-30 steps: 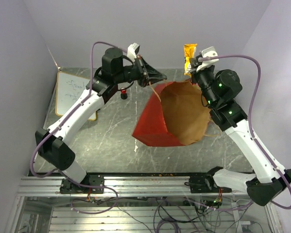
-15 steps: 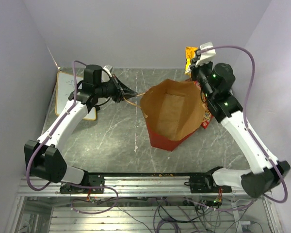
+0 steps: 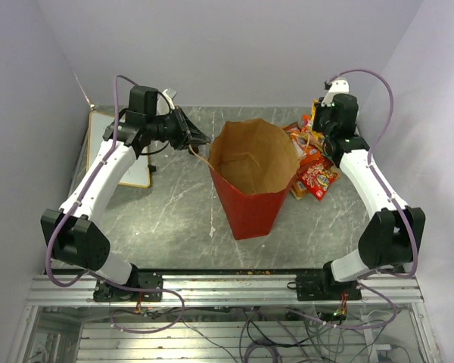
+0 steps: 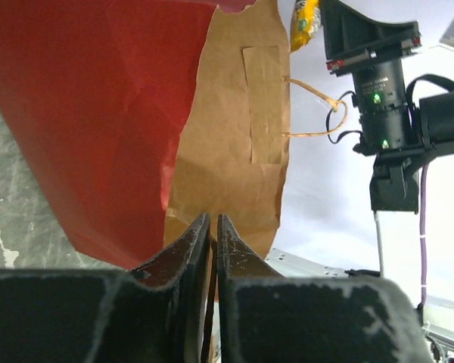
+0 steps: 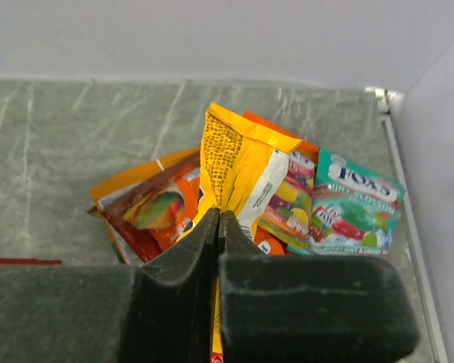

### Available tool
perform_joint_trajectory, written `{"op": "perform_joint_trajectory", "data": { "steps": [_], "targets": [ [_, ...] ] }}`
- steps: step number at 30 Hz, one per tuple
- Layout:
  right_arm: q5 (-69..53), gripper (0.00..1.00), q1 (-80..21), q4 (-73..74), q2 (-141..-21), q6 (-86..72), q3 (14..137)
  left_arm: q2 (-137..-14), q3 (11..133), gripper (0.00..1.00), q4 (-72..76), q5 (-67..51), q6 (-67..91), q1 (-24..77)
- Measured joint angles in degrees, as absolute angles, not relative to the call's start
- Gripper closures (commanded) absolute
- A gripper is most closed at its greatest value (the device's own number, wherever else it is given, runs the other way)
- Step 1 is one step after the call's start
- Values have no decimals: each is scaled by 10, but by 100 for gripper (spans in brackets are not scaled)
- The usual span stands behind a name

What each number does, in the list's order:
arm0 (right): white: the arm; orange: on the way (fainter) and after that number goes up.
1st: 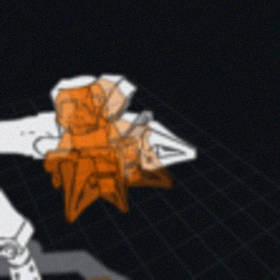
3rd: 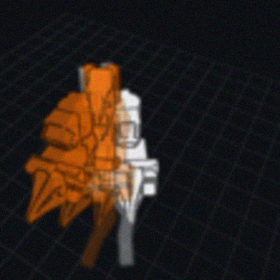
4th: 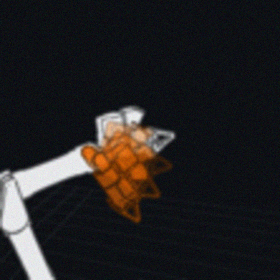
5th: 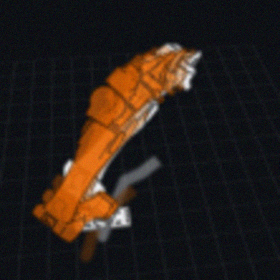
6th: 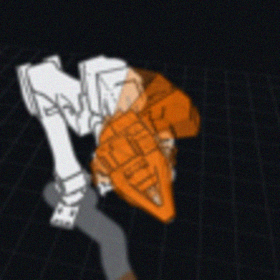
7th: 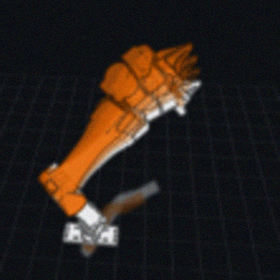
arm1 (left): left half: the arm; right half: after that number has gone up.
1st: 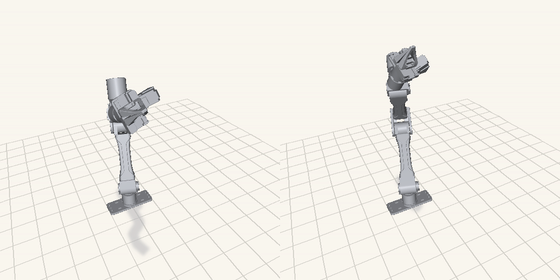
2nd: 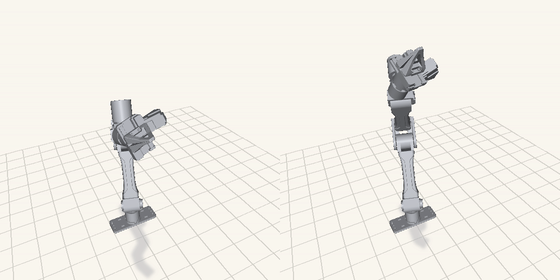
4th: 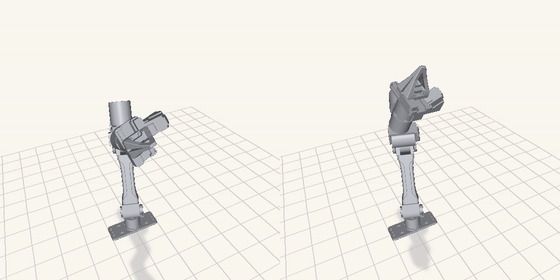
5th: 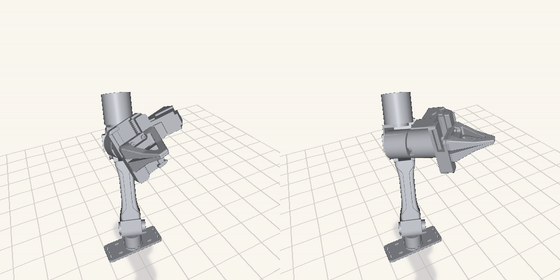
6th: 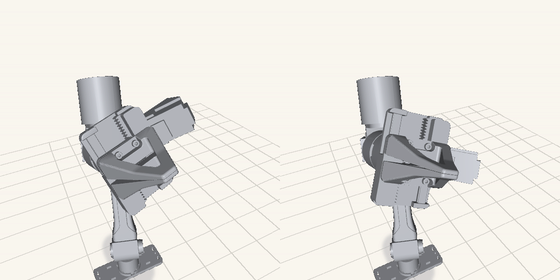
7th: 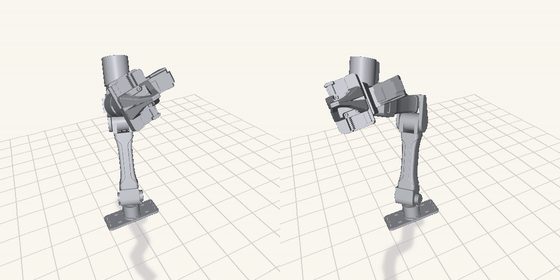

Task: Take the snacks out of the paper bag
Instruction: Adjust the paper bag at the center of the board.

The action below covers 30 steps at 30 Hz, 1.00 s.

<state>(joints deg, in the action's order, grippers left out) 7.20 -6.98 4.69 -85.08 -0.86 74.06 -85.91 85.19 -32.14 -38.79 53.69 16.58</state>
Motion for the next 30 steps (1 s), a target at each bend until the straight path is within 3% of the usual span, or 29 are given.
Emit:
{"op": "perform_joint_trajectory", "data": {
  "steps": [4, 6, 12, 16, 25, 26, 27, 28, 30],
  "targets": [
    [70, 100, -67, 44, -888, -11, 719, -863, 859, 62, -346, -388, 517, 163],
    [61, 100, -66, 34, -905, -10, 686, -863, 865, 40, -360, -388, 508, 161],
    [53, 100, -49, 29, -946, -5, 623, -863, 901, 0, -393, -389, 480, 151],
    [53, 98, -42, 23, -949, 5, 611, -863, 936, 1, -421, -388, 460, 144],
    [30, 54, -42, 58, -941, -10, 613, -854, 1051, 0, -544, -350, 373, 129],
    [23, 46, -43, 72, -931, -11, 613, -849, 1056, 0, -555, -345, 364, 126],
    [20, 33, -45, 83, -919, -14, 613, -841, 1058, 1, -567, -338, 355, 123],
    [18, 7, -47, 97, -901, -13, 613, -832, 1058, 1, -577, -335, 349, 120],
    [16, 0, -51, 122, -865, -15, 618, -814, 1058, 1, -593, -328, 340, 115]
  ]
}}
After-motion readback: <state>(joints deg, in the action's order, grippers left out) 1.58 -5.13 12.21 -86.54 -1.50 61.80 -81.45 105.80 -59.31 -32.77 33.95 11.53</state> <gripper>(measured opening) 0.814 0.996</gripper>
